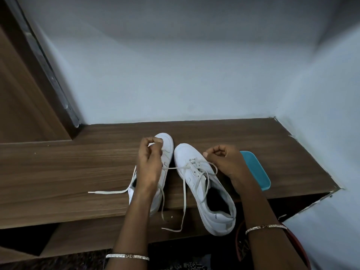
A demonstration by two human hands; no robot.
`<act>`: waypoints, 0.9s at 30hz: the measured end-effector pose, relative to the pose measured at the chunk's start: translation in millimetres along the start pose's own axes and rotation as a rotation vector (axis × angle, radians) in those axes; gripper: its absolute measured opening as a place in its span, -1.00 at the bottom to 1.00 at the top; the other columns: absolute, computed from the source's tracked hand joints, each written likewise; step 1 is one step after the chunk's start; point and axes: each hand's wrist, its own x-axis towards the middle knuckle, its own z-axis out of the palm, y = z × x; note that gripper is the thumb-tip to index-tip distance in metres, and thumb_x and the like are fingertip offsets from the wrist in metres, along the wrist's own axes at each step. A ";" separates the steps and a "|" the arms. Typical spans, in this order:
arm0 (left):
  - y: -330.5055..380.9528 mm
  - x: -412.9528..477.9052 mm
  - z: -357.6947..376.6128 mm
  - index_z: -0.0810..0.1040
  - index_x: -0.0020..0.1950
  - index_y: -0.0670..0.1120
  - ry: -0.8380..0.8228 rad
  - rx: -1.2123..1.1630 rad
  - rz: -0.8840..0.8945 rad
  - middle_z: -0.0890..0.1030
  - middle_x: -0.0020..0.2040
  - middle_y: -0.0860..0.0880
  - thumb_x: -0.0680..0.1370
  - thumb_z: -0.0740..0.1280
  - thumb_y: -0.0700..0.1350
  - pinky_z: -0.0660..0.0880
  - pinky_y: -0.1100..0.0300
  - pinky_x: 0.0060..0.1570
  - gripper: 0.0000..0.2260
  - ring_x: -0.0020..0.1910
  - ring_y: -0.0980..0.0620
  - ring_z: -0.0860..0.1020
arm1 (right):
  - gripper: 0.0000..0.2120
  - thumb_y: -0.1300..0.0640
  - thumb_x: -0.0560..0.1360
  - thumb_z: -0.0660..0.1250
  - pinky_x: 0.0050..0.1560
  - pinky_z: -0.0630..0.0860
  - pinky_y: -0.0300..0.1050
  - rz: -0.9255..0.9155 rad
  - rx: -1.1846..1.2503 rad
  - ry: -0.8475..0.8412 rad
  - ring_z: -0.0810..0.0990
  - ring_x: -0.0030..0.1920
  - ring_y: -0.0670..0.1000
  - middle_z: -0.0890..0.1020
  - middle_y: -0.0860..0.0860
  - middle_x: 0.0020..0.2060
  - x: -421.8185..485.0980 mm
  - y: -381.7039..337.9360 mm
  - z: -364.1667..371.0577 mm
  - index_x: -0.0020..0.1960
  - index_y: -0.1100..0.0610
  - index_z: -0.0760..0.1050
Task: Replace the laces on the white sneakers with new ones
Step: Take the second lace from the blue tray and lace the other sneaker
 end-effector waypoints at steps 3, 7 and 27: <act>2.7 -0.3 -6.0 0.60 0.08 0.11 -0.221 0.627 0.351 0.49 -0.32 0.10 0.54 0.39 0.09 0.38 0.21 -0.31 -0.84 -0.35 0.13 0.45 | -0.91 0.06 0.44 0.49 -0.01 0.61 -0.04 0.020 -0.117 0.129 0.69 -0.11 0.04 0.70 -0.01 -0.25 3.4 4.6 1.4 -0.16 0.07 0.64; -2.7 -8.4 -1.0 0.65 0.02 0.11 -0.383 1.359 0.462 0.53 -0.01 0.09 0.49 0.33 0.31 0.37 0.16 -0.20 -0.68 0.04 0.05 0.52 | -0.82 -0.05 0.45 0.50 0.10 0.61 0.05 0.078 -0.231 0.017 0.68 -0.11 0.01 0.71 -0.02 -0.25 1.8 4.7 8.0 -0.25 0.02 0.65; -1.3 -7.4 -0.3 0.45 -0.06 0.06 -0.250 0.300 0.183 0.40 -0.40 0.05 0.56 0.38 0.07 0.33 0.17 -0.42 -0.85 -0.44 0.10 0.33 | -0.69 -0.03 0.50 0.45 -0.35 0.42 -0.21 0.209 0.075 -0.019 0.54 -0.43 -0.08 0.63 0.04 -0.41 0.7 -12.8 16.9 -0.24 0.20 0.63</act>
